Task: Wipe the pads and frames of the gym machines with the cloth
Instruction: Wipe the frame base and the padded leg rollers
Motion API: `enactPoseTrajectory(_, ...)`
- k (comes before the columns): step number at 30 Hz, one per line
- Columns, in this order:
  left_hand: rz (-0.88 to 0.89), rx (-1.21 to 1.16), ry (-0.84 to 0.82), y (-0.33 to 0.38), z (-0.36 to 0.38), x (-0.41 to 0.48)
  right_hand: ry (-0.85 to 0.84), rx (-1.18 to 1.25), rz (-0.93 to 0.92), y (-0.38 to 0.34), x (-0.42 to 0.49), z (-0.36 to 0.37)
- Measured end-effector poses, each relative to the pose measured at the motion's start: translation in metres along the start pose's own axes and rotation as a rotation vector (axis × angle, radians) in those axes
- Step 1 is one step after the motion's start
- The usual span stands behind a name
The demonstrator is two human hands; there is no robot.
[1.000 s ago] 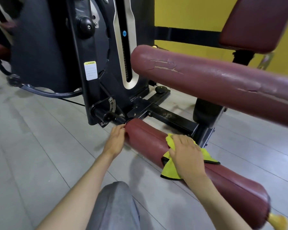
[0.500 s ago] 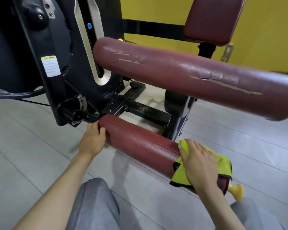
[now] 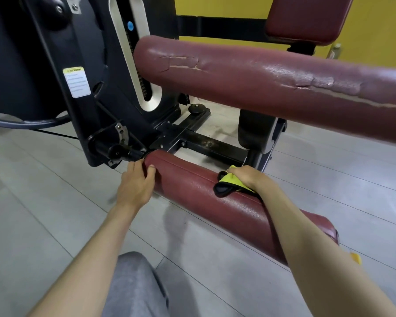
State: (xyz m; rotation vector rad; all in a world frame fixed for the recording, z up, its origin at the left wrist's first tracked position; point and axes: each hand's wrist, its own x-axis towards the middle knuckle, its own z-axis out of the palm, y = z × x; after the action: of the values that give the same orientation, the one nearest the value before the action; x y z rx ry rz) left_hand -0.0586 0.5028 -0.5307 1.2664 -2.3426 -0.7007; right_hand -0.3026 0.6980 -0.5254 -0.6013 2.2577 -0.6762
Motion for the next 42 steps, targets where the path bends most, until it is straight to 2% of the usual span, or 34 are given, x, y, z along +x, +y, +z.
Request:
enactPoseTrajectory(3,-0.029,-0.06,-0.065,-0.002,-0.006,0.0,0.105,-0.08,-0.029,0.005,0.001,0.006)
enactPoseTrajectory(6,0.0,0.031,-0.08,0.003,-0.018,-0.002,0.255,-0.171,-0.09,0.004,-0.014,0.01)
enactPoseTrajectory(10,0.278,0.167,0.067,0.029,-0.029,-0.013,0.45,-0.281,-0.177,-0.002,-0.042,0.022)
enactPoseTrajectory(13,0.432,0.174,0.055,0.053,-0.023,-0.021,0.644,-0.388,-0.297,0.0,-0.063,0.043)
enactPoseTrajectory(17,0.527,0.12,0.021,0.072,-0.004,-0.036,0.881,-0.436,-0.466,0.012,-0.094,0.085)
enactPoseTrajectory(21,0.53,0.148,-0.035,0.067,0.013,-0.045,0.859,-0.527,-0.484,0.024,-0.108,0.111)
enactPoseTrajectory(26,0.502,0.203,-0.091,0.057,0.022,-0.047,0.89,-0.545,-0.464,0.013,-0.099,0.095)
enactPoseTrajectory(30,0.489,0.239,-0.06,0.065,0.026,-0.048,0.815,-0.451,-0.365,-0.015,-0.076,0.087)
enactPoseTrajectory(33,0.461,0.281,-0.001,0.069,0.031,-0.052,0.788,-0.442,-0.358,-0.015,-0.073,0.08)
enactPoseTrajectory(37,0.433,0.292,0.069,0.07,0.037,-0.055,0.799,-0.435,-0.377,0.02,-0.089,0.058)
enactPoseTrajectory(42,0.406,0.315,0.093,0.066,0.042,-0.061,0.795,-0.464,-0.183,0.091,-0.129,0.01)
